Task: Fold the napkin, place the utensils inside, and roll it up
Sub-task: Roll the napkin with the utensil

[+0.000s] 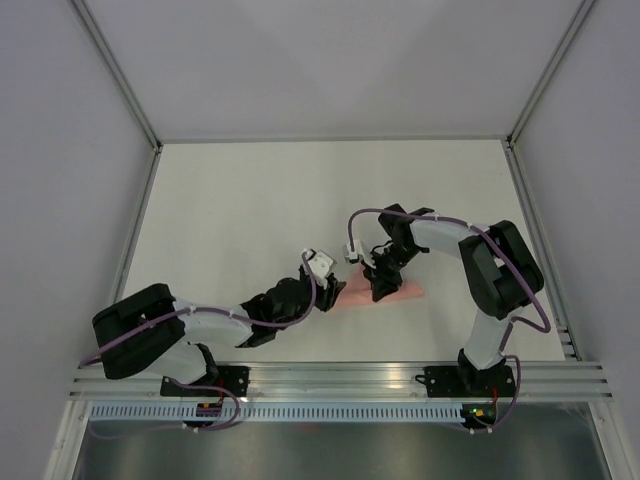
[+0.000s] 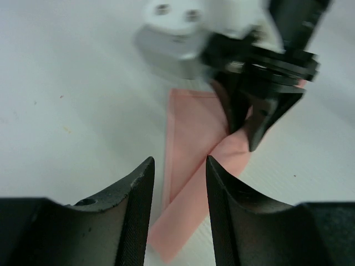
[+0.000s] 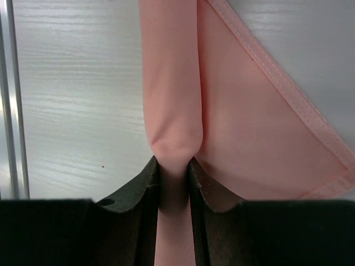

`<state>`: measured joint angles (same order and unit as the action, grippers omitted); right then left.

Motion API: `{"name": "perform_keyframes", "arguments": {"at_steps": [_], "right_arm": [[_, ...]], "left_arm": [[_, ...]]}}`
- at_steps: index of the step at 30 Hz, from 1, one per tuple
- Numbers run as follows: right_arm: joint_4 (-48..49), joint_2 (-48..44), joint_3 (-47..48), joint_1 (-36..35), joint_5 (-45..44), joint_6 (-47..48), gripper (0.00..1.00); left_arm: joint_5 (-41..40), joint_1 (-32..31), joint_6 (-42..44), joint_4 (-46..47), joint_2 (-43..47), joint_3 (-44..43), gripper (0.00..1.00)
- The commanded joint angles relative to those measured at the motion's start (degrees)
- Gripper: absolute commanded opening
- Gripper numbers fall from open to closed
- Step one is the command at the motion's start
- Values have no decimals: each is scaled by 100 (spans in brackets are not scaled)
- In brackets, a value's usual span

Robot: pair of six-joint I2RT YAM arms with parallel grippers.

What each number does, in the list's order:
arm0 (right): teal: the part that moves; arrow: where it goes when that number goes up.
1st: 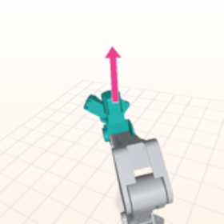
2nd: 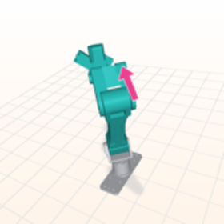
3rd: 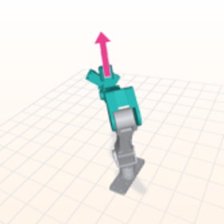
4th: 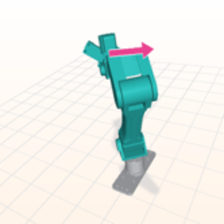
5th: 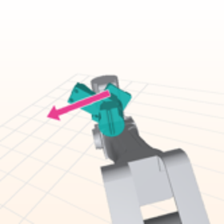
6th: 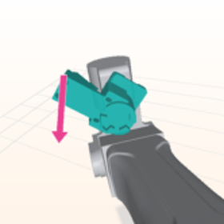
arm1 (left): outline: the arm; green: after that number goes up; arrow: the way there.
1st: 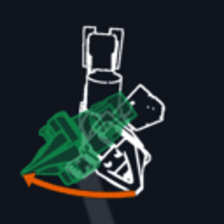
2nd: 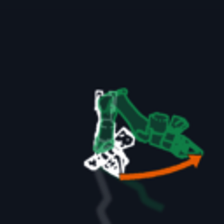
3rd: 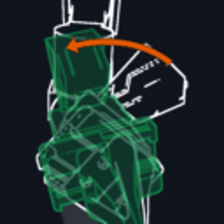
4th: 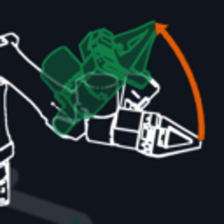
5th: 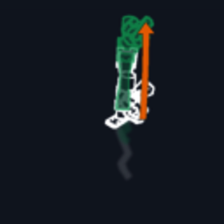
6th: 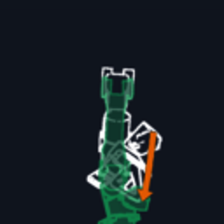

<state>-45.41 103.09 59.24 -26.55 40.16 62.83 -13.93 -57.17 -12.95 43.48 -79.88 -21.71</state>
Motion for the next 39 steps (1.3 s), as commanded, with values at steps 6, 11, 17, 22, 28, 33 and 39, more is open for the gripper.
{"name": "perform_keyframes", "arguments": {"at_steps": [6,11,17,22,28,33,39], "right_arm": [[-575,1064,70,0,-369,248,23],[-566,1213,184,35,-439,169,22],[-601,1284,254,88,-492,133,23],[-618,1345,316,106,-509,124,22],[-768,1468,474,132,-492,133,22],[-995,1635,720,167,-509,238,22],[-1084,1688,834,211,-474,283,24]], "left_arm": [[-1472,-1594,2874,969,-1143,-614,49],[-1148,-1903,3553,829,-1855,-1062,52],[-708,-1947,3800,373,-2234,-1291,60],[-628,-1947,3914,73,-2401,-1335,62],[-584,-1886,3844,-200,-2726,-1432,59],[-347,-1737,3633,-664,-2902,-1599,45],[127,-1474,3159,-1402,-2858,-1783,13]]}}
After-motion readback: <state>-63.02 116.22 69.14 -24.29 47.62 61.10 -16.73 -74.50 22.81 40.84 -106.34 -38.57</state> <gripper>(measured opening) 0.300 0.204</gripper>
